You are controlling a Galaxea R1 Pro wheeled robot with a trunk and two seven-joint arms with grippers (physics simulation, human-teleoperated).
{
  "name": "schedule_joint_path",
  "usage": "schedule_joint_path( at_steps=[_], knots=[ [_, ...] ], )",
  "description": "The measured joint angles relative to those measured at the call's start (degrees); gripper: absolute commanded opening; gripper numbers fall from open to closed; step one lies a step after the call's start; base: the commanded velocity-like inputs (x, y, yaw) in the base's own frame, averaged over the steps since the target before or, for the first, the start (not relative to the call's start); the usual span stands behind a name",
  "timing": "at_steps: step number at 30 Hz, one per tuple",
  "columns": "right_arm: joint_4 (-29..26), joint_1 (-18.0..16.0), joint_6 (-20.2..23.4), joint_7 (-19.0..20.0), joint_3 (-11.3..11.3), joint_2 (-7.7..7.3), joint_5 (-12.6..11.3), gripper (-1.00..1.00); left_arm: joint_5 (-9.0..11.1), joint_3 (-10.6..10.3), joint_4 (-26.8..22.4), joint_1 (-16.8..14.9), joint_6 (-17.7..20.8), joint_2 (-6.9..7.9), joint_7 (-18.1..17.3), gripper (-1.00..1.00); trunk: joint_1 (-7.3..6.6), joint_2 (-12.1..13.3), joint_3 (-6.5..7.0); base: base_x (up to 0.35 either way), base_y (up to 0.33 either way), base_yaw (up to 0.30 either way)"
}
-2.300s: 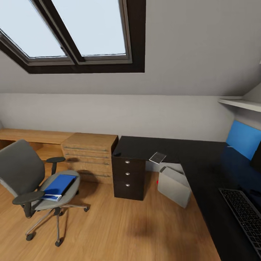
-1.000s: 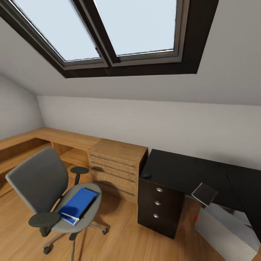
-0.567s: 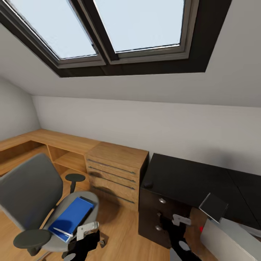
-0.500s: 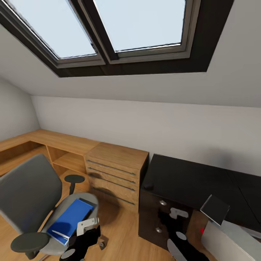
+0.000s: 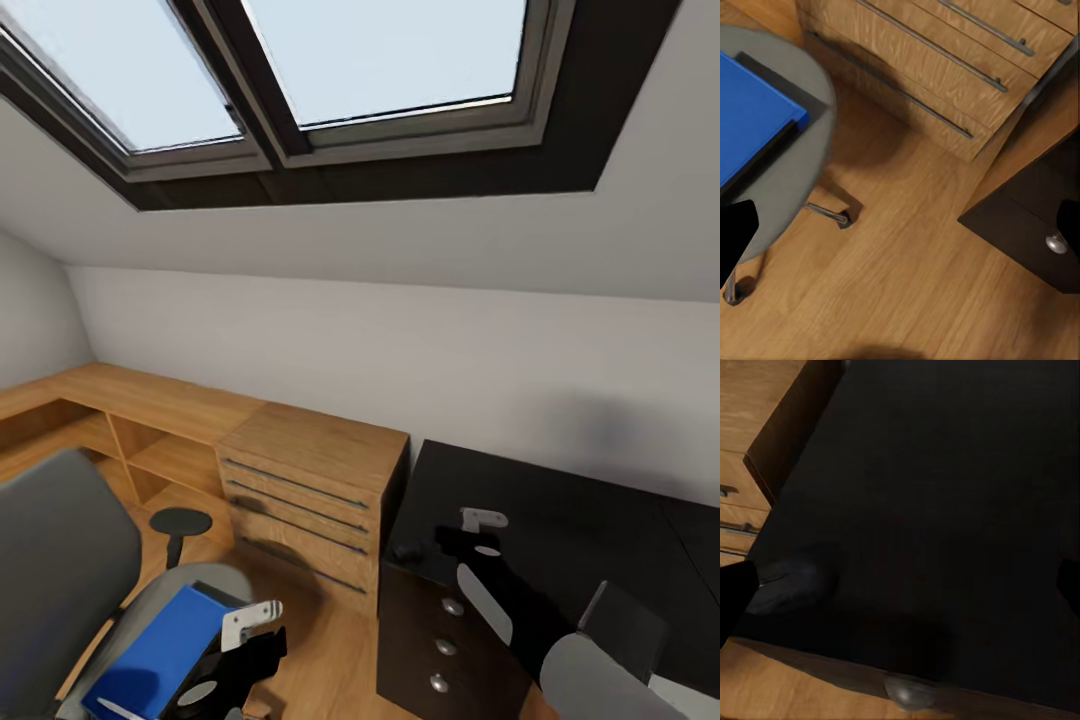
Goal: In the bedroom, organize the workspace by keeping the computer under the desk, ensuring the monitor is on the desk, placing the keyboard on the desk next to the monitor, placing the mouse on the desk next to the keyboard, moving the folder from the swivel chair onto the desk next to the mouse, stacking the notebook on top of the folder with the pen on top of the notebook, and positioning the swivel chair next to the desk.
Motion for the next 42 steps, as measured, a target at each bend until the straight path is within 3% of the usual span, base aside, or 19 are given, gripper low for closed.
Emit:
schedule_joint_path(
  at_steps=[9,10,15,17,24,31,41,42],
  knots=[
    [0.7,0.0,-1.0,2.9,0.6,-0.43,0.0,1.00,0.1,-0.1,0.4,0.0,0.1,-0.01,0.1,1.00,0.02,0.0,0.00,0.228,-0.210,0.084],
    [0.8,0.0,-1.0,3.6,2.8,-0.34,-0.1,1.00,0.0,0.0,0.4,0.0,0.1,-0.01,0.1,1.00,0.03,0.0,-0.03,0.034,-0.117,0.246],
    [0.9,0.0,-1.0,7.3,7.9,-0.37,-0.1,1.00,0.1,0.1,0.2,0.0,-0.1,-0.04,0.1,1.00,0.04,0.0,-0.22,0.012,-0.040,0.252],
    [1.0,0.0,-1.0,8.7,8.3,-0.44,-0.1,1.00,0.1,0.1,0.1,0.0,-0.2,-0.07,0.2,1.00,0.04,0.0,-0.32,0.002,-0.007,0.252],
    [1.9,0.0,-1.1,14.6,8.8,-0.56,0.1,1.00,0.1,0.0,-0.5,0.0,-0.5,-0.13,0.2,1.00,0.03,0.0,-0.65,0.000,-0.002,0.249],
    [2.5,0.0,-1.2,15.1,8.8,-0.64,0.3,1.00,0.1,-3.2,-3.3,0.1,-0.5,-0.11,0.3,1.00,0.69,-1.2,-1.46,0.000,0.000,0.132],
    [2.9,0.0,-1.4,14.6,8.3,-0.70,0.2,1.00,0.2,-3.5,-3.5,0.0,-0.4,-0.10,0.5,1.00,2.89,-5.2,-3.28,0.000,0.000,0.006],
    [3.1,0.0,-2.2,13.8,8.1,-1.24,0.1,1.00,0.3,-3.2,-3.4,0.0,-0.3,-0.06,0.5,1.00,3.11,-5.6,-3.46,0.000,0.000,0.000]
  ],
)
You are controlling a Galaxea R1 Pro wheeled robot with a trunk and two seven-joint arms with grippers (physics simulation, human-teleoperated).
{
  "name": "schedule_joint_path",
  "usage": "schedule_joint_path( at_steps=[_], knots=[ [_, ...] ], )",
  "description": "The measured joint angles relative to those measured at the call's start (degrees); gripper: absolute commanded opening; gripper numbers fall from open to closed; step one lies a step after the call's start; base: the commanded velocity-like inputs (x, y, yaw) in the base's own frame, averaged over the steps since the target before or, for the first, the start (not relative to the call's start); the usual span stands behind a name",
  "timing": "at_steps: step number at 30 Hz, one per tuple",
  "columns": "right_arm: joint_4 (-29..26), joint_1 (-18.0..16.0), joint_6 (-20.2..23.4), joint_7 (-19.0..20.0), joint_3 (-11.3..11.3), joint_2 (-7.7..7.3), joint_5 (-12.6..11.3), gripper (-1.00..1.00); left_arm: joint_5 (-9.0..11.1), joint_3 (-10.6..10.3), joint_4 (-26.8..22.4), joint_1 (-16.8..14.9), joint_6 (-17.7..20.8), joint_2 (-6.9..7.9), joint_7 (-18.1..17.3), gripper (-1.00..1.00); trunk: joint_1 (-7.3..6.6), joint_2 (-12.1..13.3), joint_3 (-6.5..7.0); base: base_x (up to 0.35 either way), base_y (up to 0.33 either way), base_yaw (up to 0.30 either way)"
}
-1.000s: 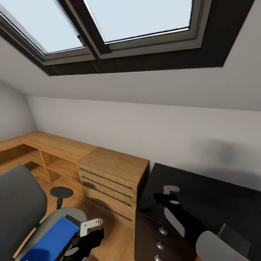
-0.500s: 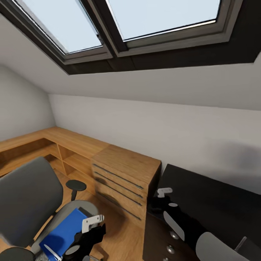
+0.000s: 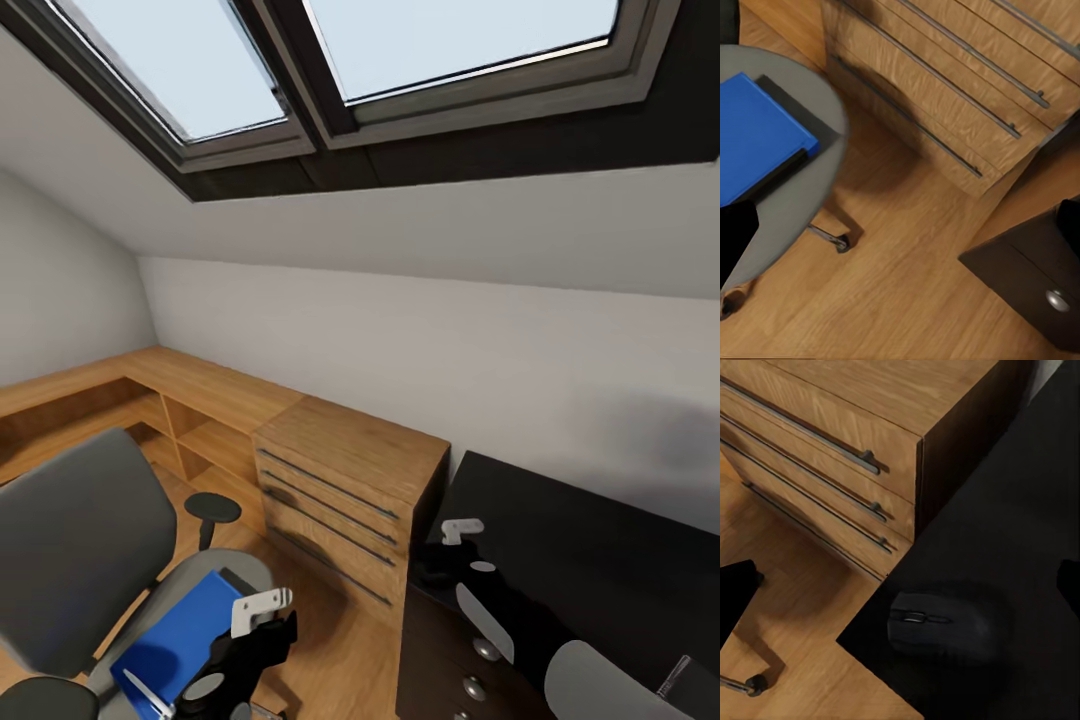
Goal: In the bedroom, organize the workspace by keeping the computer under the desk, ensuring the monitor is on the desk, placing the keyboard on the desk next to the monitor, placing the mouse on the desk next to the keyboard, moving the folder from the swivel chair onto the desk next to the mouse, stacking the notebook on top of the folder with the pen on top of the notebook, and positioning the swivel chair next to the desk.
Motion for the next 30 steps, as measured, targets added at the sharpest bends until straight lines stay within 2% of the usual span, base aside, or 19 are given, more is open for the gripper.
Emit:
schedule_joint_path(
  at_steps=[3,15,25,30],
  knots=[
    [0.0,0.0,-0.9,-0.5,0.0,-0.19,-0.1,1.00,0.4,1.5,0.0,0.0,0.0,-0.02,0.0,1.00,0.66,-1.2,-0.54,0.000,0.000,0.000],
    [0.0,0.0,-1.6,-0.5,0.0,-0.31,-0.1,1.00,0.6,3.4,0.2,0.0,0.0,-0.03,0.0,1.00,3.30,-6.0,-2.70,0.000,0.000,0.000],
    [0.2,0.0,-1.6,-0.6,-0.2,-1.27,-0.2,1.00,0.6,3.4,0.2,0.0,0.0,-0.04,0.0,1.00,5.50,-10.0,-4.50,0.000,0.000,0.000],
    [2.8,0.0,-1.7,-0.5,-2.2,-1.22,-0.3,1.00,0.6,3.4,0.3,0.0,0.0,-0.04,0.0,1.00,6.60,-12.1,-5.40,0.000,0.000,0.000]
  ],
)
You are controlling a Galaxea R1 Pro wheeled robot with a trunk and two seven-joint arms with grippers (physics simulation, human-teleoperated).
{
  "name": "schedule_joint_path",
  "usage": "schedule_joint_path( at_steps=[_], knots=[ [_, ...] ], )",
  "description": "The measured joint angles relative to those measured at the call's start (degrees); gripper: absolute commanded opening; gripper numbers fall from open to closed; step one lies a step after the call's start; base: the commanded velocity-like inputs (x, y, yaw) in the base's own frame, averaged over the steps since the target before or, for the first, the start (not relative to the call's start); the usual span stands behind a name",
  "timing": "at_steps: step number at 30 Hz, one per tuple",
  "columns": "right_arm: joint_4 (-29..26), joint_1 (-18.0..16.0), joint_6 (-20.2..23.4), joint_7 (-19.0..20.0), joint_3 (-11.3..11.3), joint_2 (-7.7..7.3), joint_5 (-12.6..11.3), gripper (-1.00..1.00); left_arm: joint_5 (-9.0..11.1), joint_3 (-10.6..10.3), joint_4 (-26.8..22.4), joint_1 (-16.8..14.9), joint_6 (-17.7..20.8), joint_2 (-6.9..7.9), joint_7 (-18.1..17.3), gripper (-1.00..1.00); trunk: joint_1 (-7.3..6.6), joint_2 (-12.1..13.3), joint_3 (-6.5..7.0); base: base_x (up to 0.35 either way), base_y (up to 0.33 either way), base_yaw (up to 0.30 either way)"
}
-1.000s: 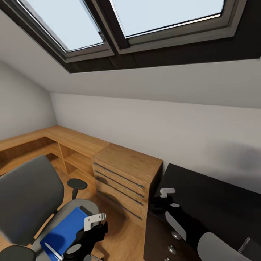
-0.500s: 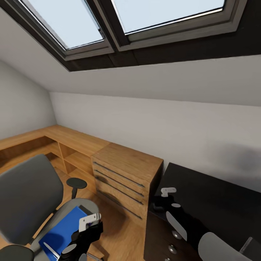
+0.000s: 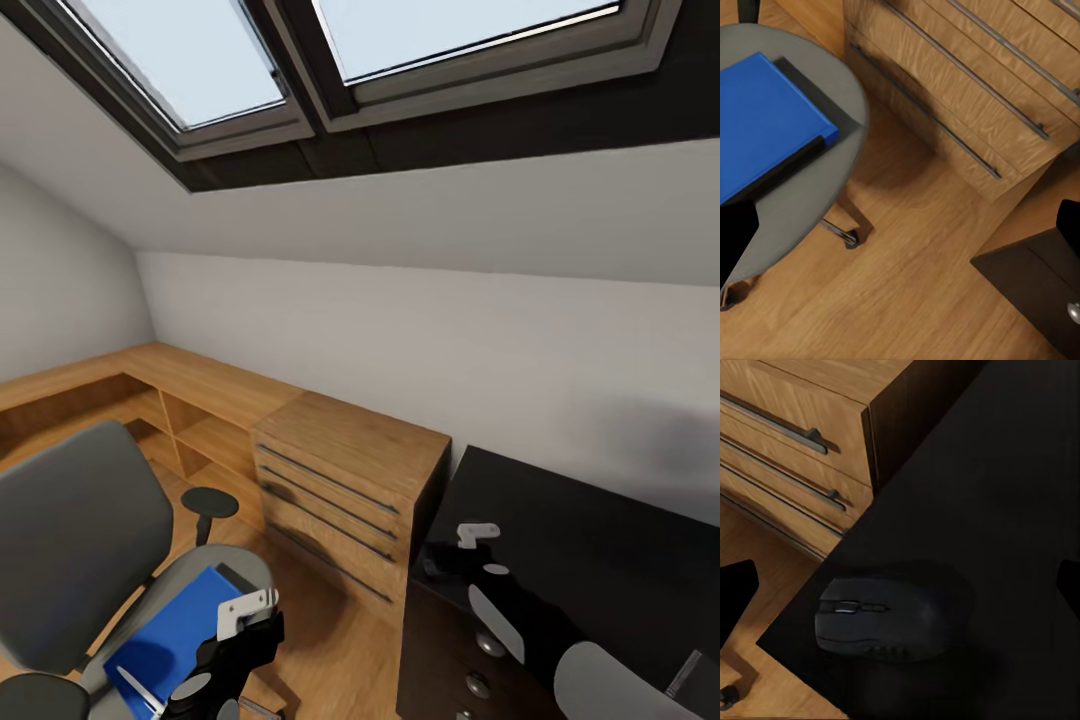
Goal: In the bedroom, organize the workspace by keeping the computer under the desk, ensuring the monitor is on the desk, placing the keyboard on the desk next to the monitor, placing the mouse on the desk next to the keyboard, moving the folder from the swivel chair onto the desk next to the mouse, stacking the notebook on top of the folder with the pen on top of the notebook, and positioning the swivel chair next to the desk.
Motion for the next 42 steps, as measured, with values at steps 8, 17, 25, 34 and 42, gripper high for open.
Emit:
schedule_joint_path(
  at_steps=[8,17,25,34,42],
  knots=[
    [1.3,0.0,-2.0,0.3,-1.2,0.09,0.0,1.00,0.0,0.0,0.0,0.0,0.0,0.00,0.0,1.00,1.76,-3.2,-1.44,0.000,0.000,0.000],
    [1.3,0.0,-2.2,0.5,-1.2,0.13,0.2,1.00,0.0,0.0,0.0,0.0,0.0,0.00,0.0,1.00,3.74,-6.8,-3.06,0.000,0.000,0.000],
    [1.2,0.0,-2.2,0.5,-0.8,0.19,0.2,1.00,0.0,0.0,0.0,0.0,0.0,0.00,0.0,1.00,5.49,-10.0,-4.50,0.000,0.000,0.000],
    [1.3,0.0,-2.2,0.5,-0.6,0.28,0.3,1.00,0.0,0.0,0.0,0.0,0.0,0.00,0.0,1.00,7.47,-13.7,-6.11,0.000,0.000,0.000],
    [1.2,0.0,-2.1,0.6,-0.4,0.45,0.3,1.00,0.0,-0.1,0.2,0.0,0.0,0.00,0.0,1.00,7.92,-14.5,-6.48,0.000,0.000,0.000]
  ],
)
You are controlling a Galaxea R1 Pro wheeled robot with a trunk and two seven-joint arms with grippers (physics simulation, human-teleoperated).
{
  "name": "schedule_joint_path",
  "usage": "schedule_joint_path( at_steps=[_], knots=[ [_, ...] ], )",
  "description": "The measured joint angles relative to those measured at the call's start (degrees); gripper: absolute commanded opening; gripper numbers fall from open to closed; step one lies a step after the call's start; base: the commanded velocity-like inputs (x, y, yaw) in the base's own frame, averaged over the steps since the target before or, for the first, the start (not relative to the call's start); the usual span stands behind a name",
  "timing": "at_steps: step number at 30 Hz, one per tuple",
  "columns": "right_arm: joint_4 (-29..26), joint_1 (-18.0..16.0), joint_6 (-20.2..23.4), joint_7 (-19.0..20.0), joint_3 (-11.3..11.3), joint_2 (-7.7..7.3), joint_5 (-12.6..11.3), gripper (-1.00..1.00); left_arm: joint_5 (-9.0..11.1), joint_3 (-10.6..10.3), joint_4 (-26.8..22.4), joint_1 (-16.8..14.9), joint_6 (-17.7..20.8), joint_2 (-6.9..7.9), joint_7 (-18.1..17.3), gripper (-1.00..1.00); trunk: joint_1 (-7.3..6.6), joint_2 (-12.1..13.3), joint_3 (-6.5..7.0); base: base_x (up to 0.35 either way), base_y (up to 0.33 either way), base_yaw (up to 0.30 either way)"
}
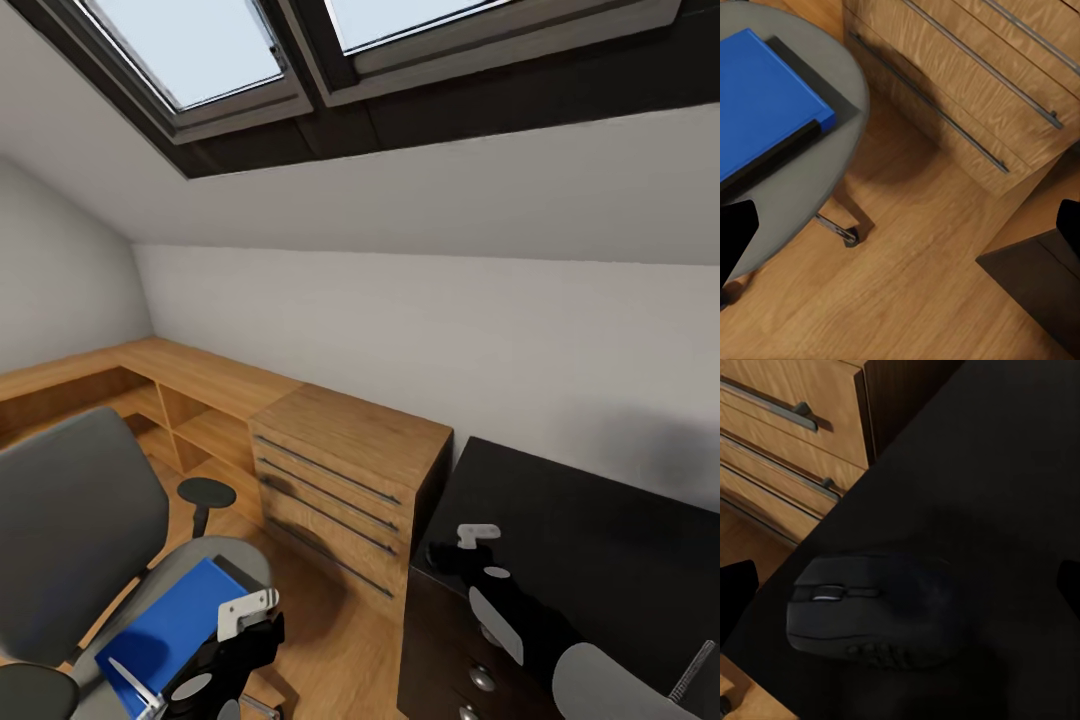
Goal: In the bedroom, organize the workspace by keeping the computer under the desk, ensuring the monitor is on the desk, placing the keyboard on the desk next to the monitor, placing the mouse on the desk next to the keyboard, moving the folder from the swivel chair onto the desk next to the mouse, stacking the notebook on top of the folder with the pen on top of the notebook, and positioning the swivel chair next to the desk.
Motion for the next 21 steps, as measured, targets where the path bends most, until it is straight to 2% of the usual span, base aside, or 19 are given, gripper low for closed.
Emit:
schedule_joint_path(
  at_steps=[7,11,21],
  knots=[
    [0.1,0.0,0.3,0.0,0.1,0.03,0.0,1.00,0.0,-0.1,0.0,0.0,0.0,0.00,0.0,1.00,0.00,0.0,0.00,0.000,0.000,0.000],
    [0.2,0.0,0.3,-0.1,0.2,0.03,0.0,1.00,0.0,-0.2,0.0,0.0,0.0,-0.04,0.0,1.00,0.87,-1.6,-0.71,0.000,0.000,0.000],
    [0.3,0.0,0.3,-0.1,0.1,0.03,0.0,1.00,0.0,-0.2,0.9,0.0,-0.1,0.14,-0.4,1.00,0.88,-1.6,-0.72,0.029,0.011,0.000]
  ],
)
